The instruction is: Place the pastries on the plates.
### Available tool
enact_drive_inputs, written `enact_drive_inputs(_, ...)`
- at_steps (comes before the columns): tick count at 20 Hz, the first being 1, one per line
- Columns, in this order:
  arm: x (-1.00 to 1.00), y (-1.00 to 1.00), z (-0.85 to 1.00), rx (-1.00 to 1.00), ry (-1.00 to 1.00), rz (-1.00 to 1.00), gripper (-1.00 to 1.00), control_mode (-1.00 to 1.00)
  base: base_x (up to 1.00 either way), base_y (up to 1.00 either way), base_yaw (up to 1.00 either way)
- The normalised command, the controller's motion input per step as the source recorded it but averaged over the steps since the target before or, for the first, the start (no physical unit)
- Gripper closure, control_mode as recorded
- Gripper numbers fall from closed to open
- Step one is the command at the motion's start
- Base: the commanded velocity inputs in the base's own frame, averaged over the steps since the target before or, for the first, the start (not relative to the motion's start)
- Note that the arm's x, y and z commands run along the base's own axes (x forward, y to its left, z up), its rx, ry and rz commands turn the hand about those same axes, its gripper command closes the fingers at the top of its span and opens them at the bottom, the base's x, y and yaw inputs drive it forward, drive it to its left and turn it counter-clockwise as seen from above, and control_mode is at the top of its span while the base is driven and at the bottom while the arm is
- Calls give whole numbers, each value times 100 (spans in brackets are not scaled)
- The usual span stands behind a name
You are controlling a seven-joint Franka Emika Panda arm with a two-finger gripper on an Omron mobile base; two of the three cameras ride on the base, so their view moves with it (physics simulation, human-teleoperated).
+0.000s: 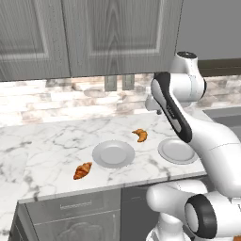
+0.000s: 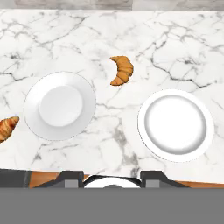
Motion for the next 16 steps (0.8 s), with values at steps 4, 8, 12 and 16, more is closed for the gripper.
enact_drive_inputs(4, 13, 0, -31, -1, -1, 0, -100, -100, 0, 0, 0)
enact_drive_inputs(8, 47, 0, -68, -4, 0, 0, -100, -100, 0, 0, 0)
enact_drive_inputs(12, 66, 0, -69, 0, 5, 0, -100, -100, 0, 0, 0)
enact_drive_inputs(16, 62, 0, -59, 0, 6, 0, -100, -100, 0, 0, 0)
